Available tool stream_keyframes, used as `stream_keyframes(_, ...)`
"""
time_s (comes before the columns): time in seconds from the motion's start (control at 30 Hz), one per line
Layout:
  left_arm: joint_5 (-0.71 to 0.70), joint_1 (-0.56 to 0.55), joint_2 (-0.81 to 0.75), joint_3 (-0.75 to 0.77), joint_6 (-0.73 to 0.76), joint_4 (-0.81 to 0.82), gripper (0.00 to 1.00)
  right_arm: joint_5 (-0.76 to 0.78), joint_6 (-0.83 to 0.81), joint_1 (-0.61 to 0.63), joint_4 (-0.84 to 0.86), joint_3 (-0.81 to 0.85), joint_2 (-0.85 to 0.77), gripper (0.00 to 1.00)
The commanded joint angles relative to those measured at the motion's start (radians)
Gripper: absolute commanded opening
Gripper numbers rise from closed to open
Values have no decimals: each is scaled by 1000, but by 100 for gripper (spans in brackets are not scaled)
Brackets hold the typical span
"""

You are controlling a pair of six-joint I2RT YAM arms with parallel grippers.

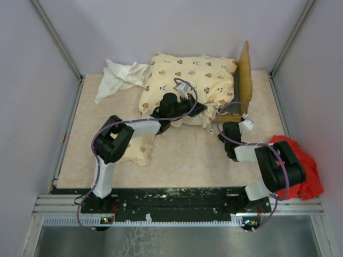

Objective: Set up the pet bed

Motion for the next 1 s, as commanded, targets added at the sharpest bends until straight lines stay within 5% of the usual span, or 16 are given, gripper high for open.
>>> stream_keyframes(0.0, -3, 7, -36, -5, -3, 35, 0, 96, 59, 11, -219, 71, -50, 0)
stream_keyframes(0.2, 2, 7, -37, 2, -6, 36, 0, 209, 77, 11, -374, 47, -181, 0)
stream_keyframes(0.33, 2, 5, -36, -6, -8, 36, 0, 169, -89, 11, -301, 52, -244, 0)
stream_keyframes(0.43, 2, 6, -34, -8, -8, 34, 0, 143, -206, 11, -270, 71, -280, 11)
stream_keyframes(0.53, 0, 5, -30, -13, -14, 37, 0, 173, -218, 9, -290, 95, -270, 22)
stream_keyframes(0.97, -3, 4, -37, -2, -10, 33, 0, 78, -143, 6, -289, 122, -102, 26)
